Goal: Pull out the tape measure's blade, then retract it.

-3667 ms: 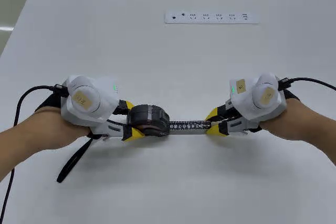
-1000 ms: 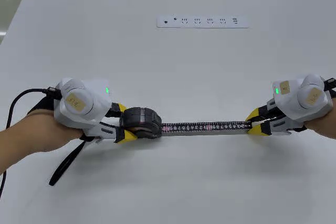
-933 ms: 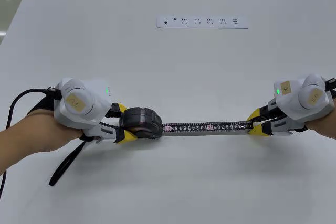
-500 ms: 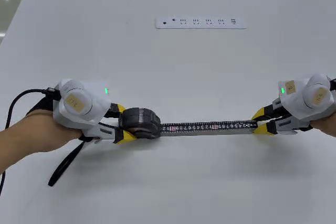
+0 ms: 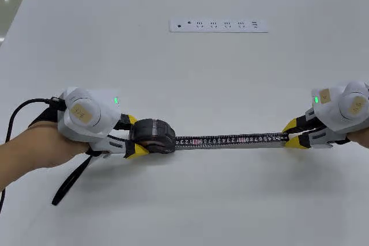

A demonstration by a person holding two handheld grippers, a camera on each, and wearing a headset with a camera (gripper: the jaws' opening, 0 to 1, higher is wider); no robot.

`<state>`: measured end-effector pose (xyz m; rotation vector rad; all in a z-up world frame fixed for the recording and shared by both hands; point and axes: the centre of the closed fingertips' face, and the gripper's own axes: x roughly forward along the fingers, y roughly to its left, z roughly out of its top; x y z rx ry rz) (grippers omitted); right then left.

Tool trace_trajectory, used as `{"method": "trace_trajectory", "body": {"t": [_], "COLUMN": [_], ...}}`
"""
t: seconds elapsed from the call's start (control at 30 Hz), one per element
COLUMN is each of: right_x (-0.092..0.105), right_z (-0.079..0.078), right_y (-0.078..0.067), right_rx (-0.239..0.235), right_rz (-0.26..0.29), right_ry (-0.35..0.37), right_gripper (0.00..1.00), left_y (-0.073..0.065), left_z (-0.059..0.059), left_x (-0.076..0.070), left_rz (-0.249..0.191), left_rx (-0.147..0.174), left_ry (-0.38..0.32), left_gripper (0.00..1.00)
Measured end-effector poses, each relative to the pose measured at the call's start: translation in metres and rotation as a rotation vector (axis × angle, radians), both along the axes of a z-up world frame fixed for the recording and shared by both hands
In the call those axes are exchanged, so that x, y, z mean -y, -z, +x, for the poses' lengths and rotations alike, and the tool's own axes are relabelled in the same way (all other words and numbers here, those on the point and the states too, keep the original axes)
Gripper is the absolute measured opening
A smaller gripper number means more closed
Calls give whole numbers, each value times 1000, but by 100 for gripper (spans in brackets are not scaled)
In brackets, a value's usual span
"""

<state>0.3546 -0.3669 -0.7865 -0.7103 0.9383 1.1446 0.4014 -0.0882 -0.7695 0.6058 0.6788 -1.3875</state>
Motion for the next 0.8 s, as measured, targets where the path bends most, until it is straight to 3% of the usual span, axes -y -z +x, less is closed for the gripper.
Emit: {"method": "trace_trajectory", "body": {"t": [0.73,0.8], "right_x": [-1,-2], "right_z": [-4,-6], "right_y": [2,2], "right_rx": [-12,-37], "right_rz": [-9,0], "right_ry": [-5,19], "right_gripper": [12,14], "left_y": [0,-1], "left_z": [1,0], "left_x": [2,2], "left_rz": [11,13], "left_rx": [4,5], "left_ry": [-19,-17], "left_gripper": [28,28]}}
